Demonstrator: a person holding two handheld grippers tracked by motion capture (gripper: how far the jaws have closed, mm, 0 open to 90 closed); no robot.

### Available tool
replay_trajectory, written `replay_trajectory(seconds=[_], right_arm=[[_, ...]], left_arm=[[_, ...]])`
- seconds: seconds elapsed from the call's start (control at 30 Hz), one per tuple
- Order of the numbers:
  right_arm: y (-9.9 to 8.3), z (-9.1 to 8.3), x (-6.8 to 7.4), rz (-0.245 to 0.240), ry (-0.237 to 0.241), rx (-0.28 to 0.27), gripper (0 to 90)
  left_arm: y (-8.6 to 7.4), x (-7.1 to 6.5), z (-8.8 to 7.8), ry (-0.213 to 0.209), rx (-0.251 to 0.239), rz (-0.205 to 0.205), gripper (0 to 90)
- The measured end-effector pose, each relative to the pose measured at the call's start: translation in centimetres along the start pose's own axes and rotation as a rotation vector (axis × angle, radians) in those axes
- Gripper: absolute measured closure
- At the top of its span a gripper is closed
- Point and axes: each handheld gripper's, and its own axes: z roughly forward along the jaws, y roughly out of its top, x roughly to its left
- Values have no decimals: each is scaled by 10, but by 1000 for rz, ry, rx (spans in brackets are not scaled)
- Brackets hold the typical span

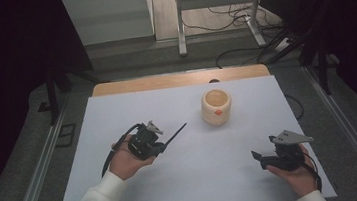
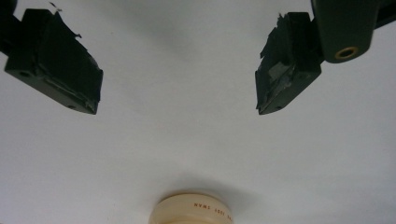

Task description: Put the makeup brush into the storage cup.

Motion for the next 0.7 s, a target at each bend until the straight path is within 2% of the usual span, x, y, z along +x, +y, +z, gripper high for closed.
replay_trajectory(seconds=[0.7], right_arm=[[1, -1, 1, -14, 1, -1, 157]], left_arm=[[6, -14, 6, -12, 0, 73, 839]])
